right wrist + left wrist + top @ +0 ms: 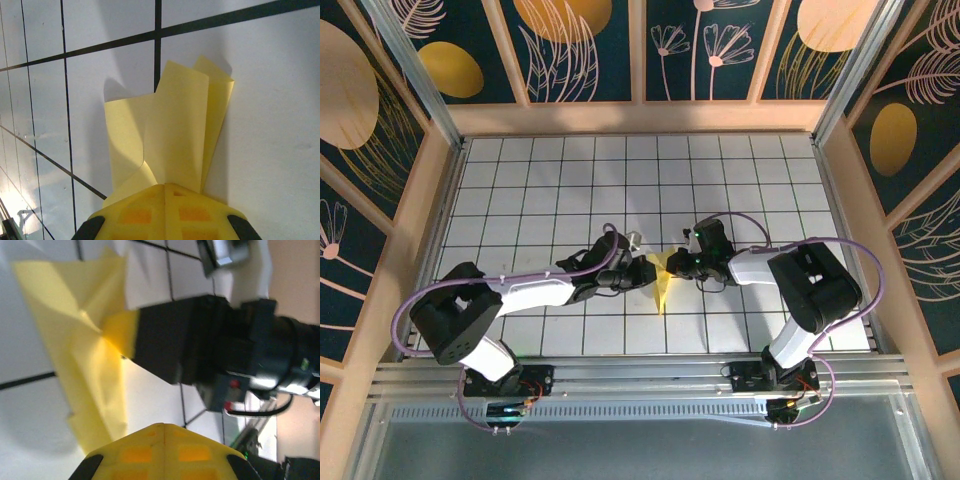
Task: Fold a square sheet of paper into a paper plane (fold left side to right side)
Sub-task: Fold the wing for the fifth time at the center of the table.
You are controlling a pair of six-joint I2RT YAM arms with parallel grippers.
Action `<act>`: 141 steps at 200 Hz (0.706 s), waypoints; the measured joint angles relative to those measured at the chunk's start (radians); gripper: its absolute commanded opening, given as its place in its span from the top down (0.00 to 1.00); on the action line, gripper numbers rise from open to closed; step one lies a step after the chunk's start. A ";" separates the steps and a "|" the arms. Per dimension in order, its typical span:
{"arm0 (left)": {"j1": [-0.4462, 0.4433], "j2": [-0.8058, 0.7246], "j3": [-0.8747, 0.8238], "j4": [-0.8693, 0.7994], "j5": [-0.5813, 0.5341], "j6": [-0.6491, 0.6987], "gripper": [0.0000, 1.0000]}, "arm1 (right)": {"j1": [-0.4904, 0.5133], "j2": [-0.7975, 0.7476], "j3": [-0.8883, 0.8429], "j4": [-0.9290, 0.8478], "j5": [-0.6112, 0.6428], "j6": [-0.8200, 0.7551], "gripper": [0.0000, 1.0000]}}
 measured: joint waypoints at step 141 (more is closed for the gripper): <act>-0.048 0.208 0.042 0.042 0.056 -0.015 0.99 | 0.001 0.000 -0.001 0.002 0.003 0.000 1.00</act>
